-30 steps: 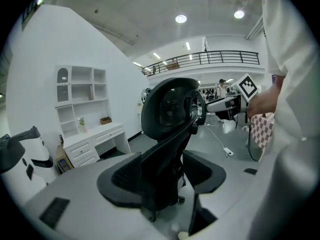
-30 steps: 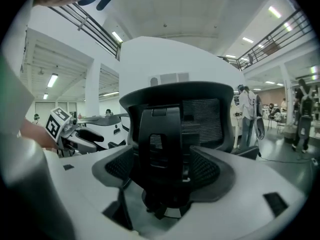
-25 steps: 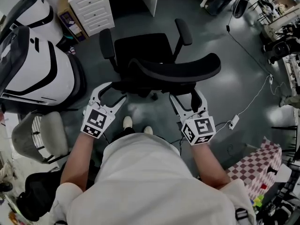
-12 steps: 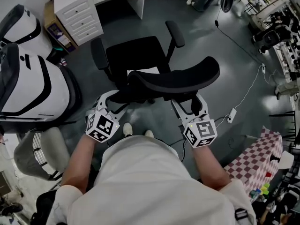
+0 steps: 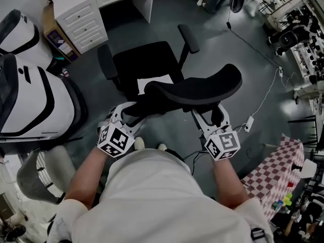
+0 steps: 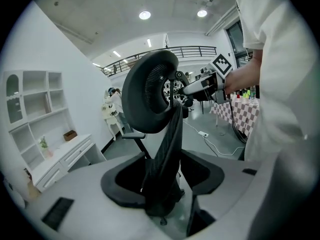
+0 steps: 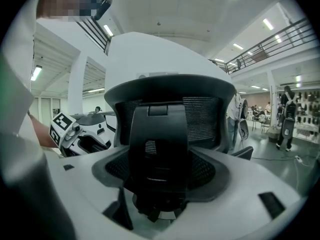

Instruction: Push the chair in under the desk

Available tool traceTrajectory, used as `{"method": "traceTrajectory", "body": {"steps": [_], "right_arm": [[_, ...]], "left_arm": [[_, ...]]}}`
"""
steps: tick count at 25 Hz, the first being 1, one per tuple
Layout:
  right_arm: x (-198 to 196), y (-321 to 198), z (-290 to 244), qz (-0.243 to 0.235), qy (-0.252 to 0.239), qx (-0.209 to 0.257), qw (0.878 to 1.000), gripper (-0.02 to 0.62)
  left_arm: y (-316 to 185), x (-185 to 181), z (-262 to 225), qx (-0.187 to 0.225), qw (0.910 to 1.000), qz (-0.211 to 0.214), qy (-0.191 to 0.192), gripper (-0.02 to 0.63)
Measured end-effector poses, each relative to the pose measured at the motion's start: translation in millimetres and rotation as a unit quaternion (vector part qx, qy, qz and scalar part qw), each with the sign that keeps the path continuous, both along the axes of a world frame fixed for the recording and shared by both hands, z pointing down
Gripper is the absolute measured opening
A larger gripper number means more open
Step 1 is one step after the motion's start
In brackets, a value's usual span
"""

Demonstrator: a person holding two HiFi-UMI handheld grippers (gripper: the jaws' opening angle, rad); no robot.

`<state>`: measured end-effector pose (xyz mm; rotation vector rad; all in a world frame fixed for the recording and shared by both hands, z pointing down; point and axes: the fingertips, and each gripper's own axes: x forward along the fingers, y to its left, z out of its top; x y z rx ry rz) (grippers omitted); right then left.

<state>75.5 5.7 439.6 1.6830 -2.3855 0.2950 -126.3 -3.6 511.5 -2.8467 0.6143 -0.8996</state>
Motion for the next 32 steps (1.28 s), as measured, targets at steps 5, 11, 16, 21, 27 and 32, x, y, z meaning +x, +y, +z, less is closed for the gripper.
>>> {"method": "traceTrajectory", "body": {"steps": [5, 11, 16, 21, 27, 32], "right_arm": [[-1.6, -12.8, -1.8, 0.012, -0.003, 0.003, 1.000, 0.327], [-4.3, -35.3, -1.8, 0.021, -0.006, 0.002, 1.000, 0.327], [1.0, -47.1, -0.5, 0.017, -0.005, 0.002, 1.000, 0.327], [7.7, -59.3, -2.5, 0.007, -0.006, 0.007, 1.000, 0.327], [9.8, -84.0, -2.1, -0.008, -0.008, 0.007, 1.000, 0.325], [6.8, -109.9, -1.8, -0.007, -0.010, 0.012, 1.000, 0.325]], "left_arm": [[-17.7, -2.0, -1.0, 0.005, 0.9999, 0.013, 0.001, 0.218], [-42.2, -4.1, -2.1, 0.006, 0.9996, 0.025, 0.009, 0.218], [-50.9, 1.8, -0.3, 0.002, 0.9994, 0.028, 0.022, 0.218], [-58.6, 9.3, -0.7, -0.002, 0.9993, 0.025, 0.028, 0.218], [-77.5, 11.7, -0.1, -0.001, 0.9996, 0.018, 0.022, 0.213], [-104.2, 8.0, 1.1, -0.002, 0.9998, 0.010, 0.015, 0.213]]}}
